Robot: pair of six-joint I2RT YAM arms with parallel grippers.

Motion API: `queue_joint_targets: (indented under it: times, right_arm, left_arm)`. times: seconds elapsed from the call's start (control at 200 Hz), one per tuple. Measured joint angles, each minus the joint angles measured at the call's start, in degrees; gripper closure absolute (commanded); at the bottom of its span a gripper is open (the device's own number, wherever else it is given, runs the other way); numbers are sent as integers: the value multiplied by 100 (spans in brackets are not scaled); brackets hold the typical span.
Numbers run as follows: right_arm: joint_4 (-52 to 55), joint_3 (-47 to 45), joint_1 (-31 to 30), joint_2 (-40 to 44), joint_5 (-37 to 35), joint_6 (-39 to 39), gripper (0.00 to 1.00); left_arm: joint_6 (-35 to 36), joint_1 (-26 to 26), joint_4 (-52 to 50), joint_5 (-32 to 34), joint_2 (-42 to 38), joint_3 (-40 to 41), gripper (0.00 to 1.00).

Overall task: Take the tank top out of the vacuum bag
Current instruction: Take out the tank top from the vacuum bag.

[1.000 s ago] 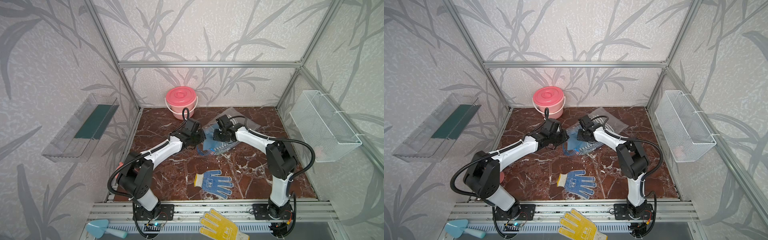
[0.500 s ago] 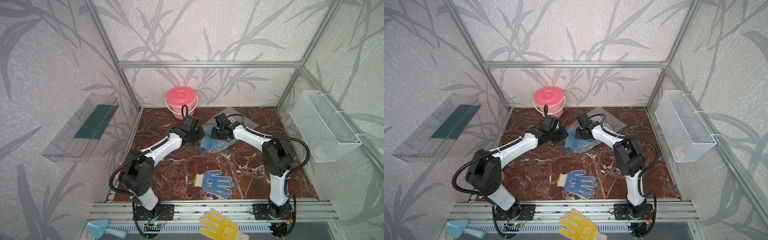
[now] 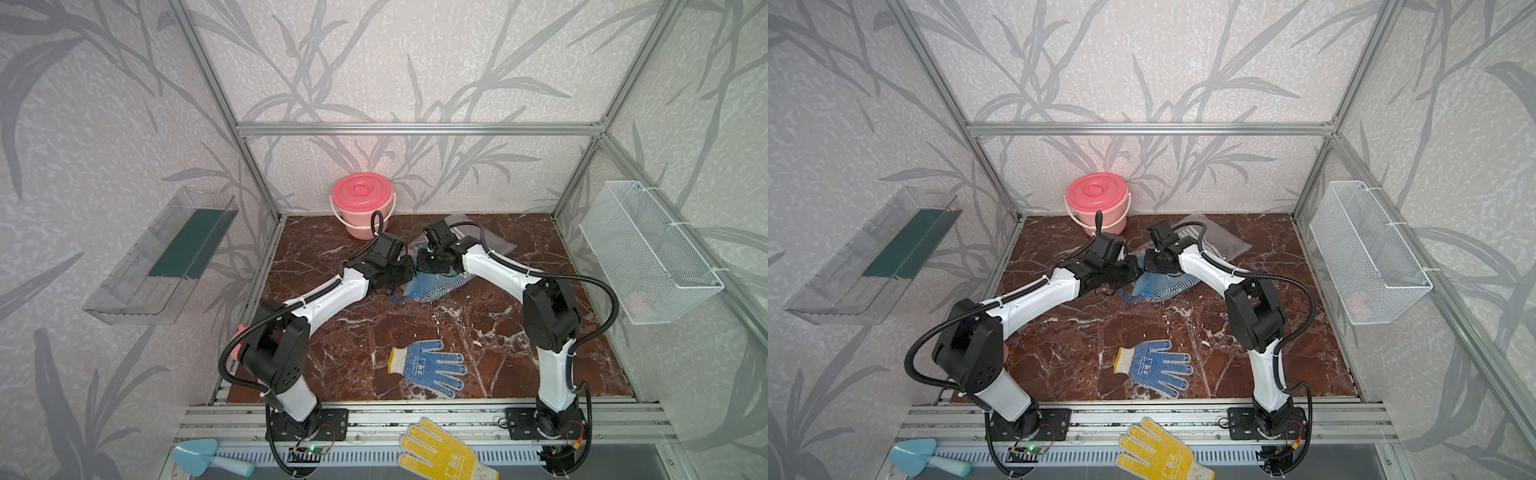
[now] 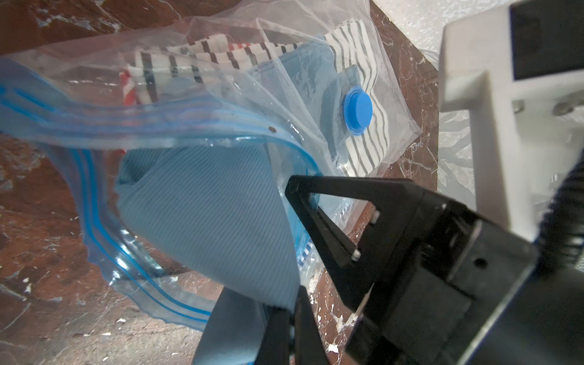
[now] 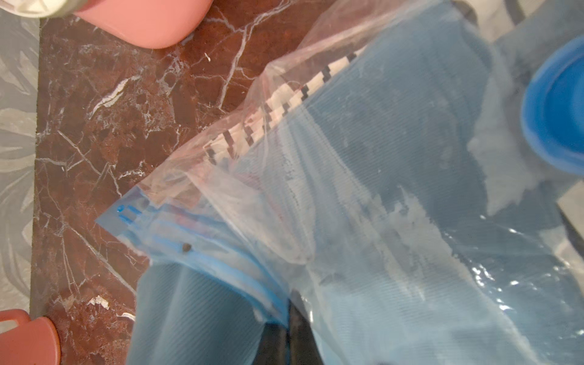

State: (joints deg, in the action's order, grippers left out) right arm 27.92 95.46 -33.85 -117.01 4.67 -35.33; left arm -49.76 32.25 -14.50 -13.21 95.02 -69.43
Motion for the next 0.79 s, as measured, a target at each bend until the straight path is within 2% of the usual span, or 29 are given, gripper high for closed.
queue_joint_targets:
  times: [0.14,0.52,0.795]
  right_arm:
    - [-4,70,22,-72,52,0,100]
    - [59,81,55,-146,-151,107,100]
    - [-94,-122,55,-146,-111,111,100]
  left_arm:
    - [50,28,9,96,-81,83,100]
    - [234,26,-212,887,-787,334,100]
    - [225,-13,-313,1082,-850,483,100]
